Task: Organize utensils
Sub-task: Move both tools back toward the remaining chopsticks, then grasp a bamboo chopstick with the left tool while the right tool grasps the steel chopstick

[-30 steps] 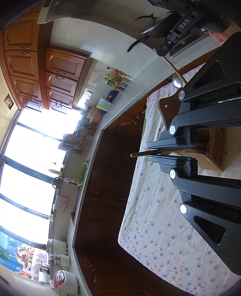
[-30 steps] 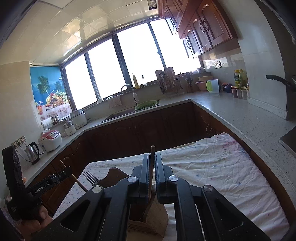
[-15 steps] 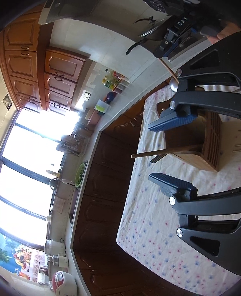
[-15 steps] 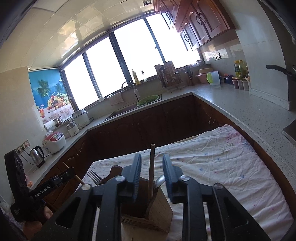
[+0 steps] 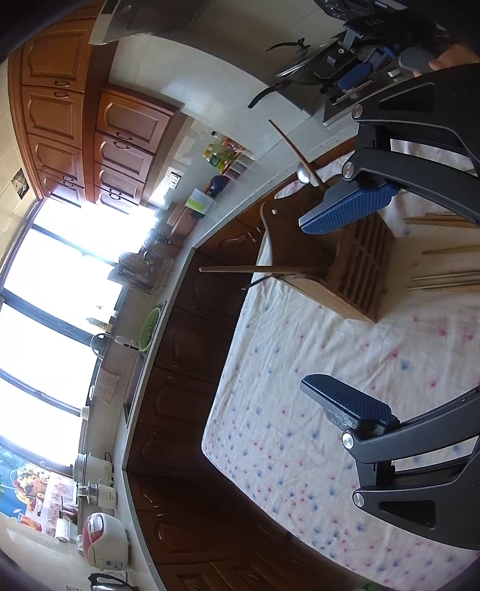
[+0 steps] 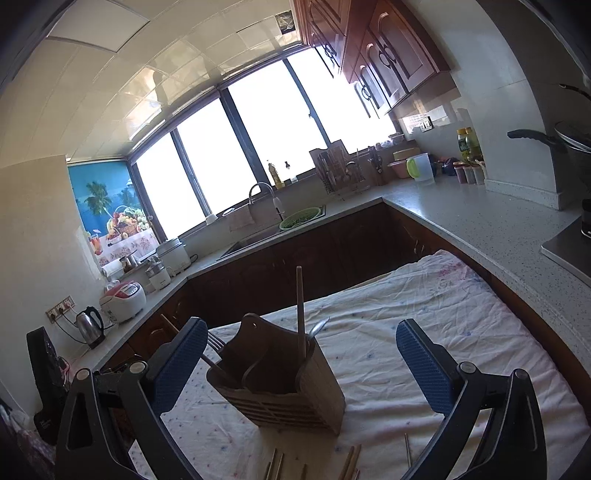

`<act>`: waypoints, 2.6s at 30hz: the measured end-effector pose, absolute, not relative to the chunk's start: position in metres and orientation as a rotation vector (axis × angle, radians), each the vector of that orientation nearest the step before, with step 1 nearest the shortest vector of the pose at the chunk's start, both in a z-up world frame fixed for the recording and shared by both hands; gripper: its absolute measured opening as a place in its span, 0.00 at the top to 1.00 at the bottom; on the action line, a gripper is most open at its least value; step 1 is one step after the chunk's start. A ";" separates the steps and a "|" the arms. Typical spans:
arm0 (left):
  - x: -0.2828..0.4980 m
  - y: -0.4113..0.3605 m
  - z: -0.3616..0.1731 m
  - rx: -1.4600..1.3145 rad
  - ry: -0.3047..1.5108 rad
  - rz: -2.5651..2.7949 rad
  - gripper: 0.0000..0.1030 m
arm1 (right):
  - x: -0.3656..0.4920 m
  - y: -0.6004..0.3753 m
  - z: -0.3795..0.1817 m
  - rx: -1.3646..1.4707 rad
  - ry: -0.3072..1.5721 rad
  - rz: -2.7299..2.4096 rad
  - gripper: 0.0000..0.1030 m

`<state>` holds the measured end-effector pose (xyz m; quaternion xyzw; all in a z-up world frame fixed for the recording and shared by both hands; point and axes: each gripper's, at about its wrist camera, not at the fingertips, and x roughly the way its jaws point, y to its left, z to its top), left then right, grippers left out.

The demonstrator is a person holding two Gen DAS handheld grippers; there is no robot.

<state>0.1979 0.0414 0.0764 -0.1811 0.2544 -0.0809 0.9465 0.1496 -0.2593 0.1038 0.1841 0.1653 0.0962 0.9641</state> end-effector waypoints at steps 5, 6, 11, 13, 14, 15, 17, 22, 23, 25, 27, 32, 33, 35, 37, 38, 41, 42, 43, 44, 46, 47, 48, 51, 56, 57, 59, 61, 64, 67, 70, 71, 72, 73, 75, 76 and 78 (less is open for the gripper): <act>0.171 0.040 0.053 -0.351 0.569 -0.153 0.22 | 0.126 -0.265 0.079 0.354 0.395 0.167 0.00; 0.167 0.040 0.047 -0.350 0.582 -0.154 0.22 | 0.121 -0.265 0.074 0.346 0.405 0.159 0.00; 0.150 0.031 0.022 -0.332 0.653 -0.155 0.22 | 0.098 -0.269 0.047 0.302 0.461 0.130 0.00; 0.144 0.027 0.012 -0.320 0.676 -0.156 0.22 | 0.090 -0.269 0.037 0.295 0.484 0.121 0.00; 0.142 0.025 0.008 -0.316 0.686 -0.157 0.22 | 0.087 -0.269 0.032 0.293 0.496 0.120 0.00; 0.140 0.023 0.005 -0.312 0.695 -0.158 0.22 | 0.084 -0.270 0.027 0.291 0.510 0.118 0.00; 0.137 0.020 0.000 -0.304 0.709 -0.157 0.22 | 0.080 -0.270 0.016 0.286 0.536 0.110 0.00; 0.133 0.014 -0.009 -0.283 0.739 -0.159 0.22 | 0.073 -0.274 -0.005 0.293 0.595 0.096 0.00; 0.133 0.013 -0.011 -0.279 0.745 -0.160 0.22 | 0.072 -0.275 -0.008 0.295 0.602 0.095 0.00; 0.134 0.010 -0.013 -0.273 0.757 -0.163 0.22 | 0.071 -0.276 -0.012 0.296 0.613 0.091 0.00; 0.135 0.007 -0.015 -0.265 0.767 -0.167 0.22 | 0.071 -0.276 -0.014 0.296 0.623 0.092 0.00; 0.141 -0.002 -0.019 -0.234 0.792 -0.172 0.22 | 0.073 -0.278 -0.015 0.295 0.634 0.094 0.00; 0.142 -0.003 -0.020 -0.228 0.798 -0.172 0.22 | 0.074 -0.278 -0.015 0.295 0.636 0.093 0.00; 0.146 -0.006 -0.021 -0.216 0.807 -0.171 0.22 | 0.077 -0.279 -0.017 0.296 0.645 0.092 0.00; 0.150 -0.009 -0.023 -0.206 0.819 -0.172 0.22 | 0.080 -0.280 -0.019 0.297 0.654 0.093 0.00; 0.153 -0.010 -0.024 -0.201 0.825 -0.173 0.22 | 0.082 -0.281 -0.019 0.297 0.658 0.094 0.00; 0.161 -0.015 -0.027 -0.188 0.843 -0.179 0.22 | 0.088 -0.282 -0.021 0.292 0.667 0.095 0.00; 0.165 -0.016 -0.027 -0.184 0.848 -0.180 0.22 | 0.091 -0.282 -0.021 0.287 0.671 0.096 0.01; 0.169 -0.018 -0.028 -0.180 0.853 -0.181 0.23 | 0.094 -0.282 -0.021 0.278 0.676 0.096 0.01; 0.173 -0.020 -0.029 -0.174 0.857 -0.183 0.24 | 0.097 -0.281 -0.021 0.267 0.677 0.096 0.01; 0.183 -0.025 -0.029 -0.163 0.867 -0.194 0.29 | 0.104 -0.280 -0.020 0.241 0.679 0.094 0.04; 0.189 -0.028 -0.030 -0.155 0.875 -0.201 0.33 | 0.109 -0.279 -0.020 0.227 0.685 0.095 0.05; 0.194 -0.032 -0.030 -0.146 0.885 -0.210 0.36 | 0.115 -0.278 -0.020 0.214 0.694 0.096 0.09; 0.211 -0.043 -0.033 -0.116 0.916 -0.237 0.45 | 0.134 -0.277 -0.024 0.177 0.732 0.091 0.24; 0.233 -0.063 -0.038 -0.057 0.964 -0.274 0.56 | 0.166 -0.281 -0.035 0.135 0.800 0.069 0.44; 0.237 -0.067 -0.040 -0.044 0.974 -0.280 0.57 | 0.171 -0.281 -0.038 0.128 0.811 0.064 0.48; 0.245 -0.074 -0.044 -0.020 0.994 -0.281 0.62 | 0.180 -0.283 -0.042 0.120 0.831 0.058 0.53; 0.252 -0.079 -0.050 -0.001 1.021 -0.282 0.66 | 0.188 -0.283 -0.045 0.111 0.844 0.054 0.56; 0.261 -0.083 -0.061 0.019 1.062 -0.273 0.73 | 0.196 -0.281 -0.051 0.091 0.868 0.050 0.62; 0.262 -0.085 -0.060 0.039 1.049 -0.272 0.74 | 0.205 -0.278 -0.062 0.068 0.911 0.046 0.67; 0.261 -0.086 -0.061 0.048 1.037 -0.280 0.78 | 0.209 -0.275 -0.064 0.035 0.919 0.042 0.68; 0.260 -0.087 -0.061 0.051 1.032 -0.284 0.86 | 0.209 -0.274 -0.065 0.023 0.920 0.041 0.69; 0.260 -0.087 -0.062 0.064 1.035 -0.275 0.91 | 0.210 -0.273 -0.065 0.012 0.920 0.040 0.69; 0.259 -0.087 -0.061 0.078 1.025 -0.272 0.93 | 0.210 -0.272 -0.065 0.000 0.921 0.039 0.71; 0.260 -0.088 -0.061 0.088 1.016 -0.279 0.94 | 0.210 -0.268 -0.065 -0.023 0.921 0.047 0.78; 0.260 -0.088 -0.060 0.091 1.015 -0.282 0.94 | 0.210 -0.266 -0.065 -0.034 0.921 0.052 0.85; 0.260 -0.084 -0.059 0.080 1.018 -0.288 0.94 | 0.210 -0.261 -0.064 -0.047 0.921 0.058 0.95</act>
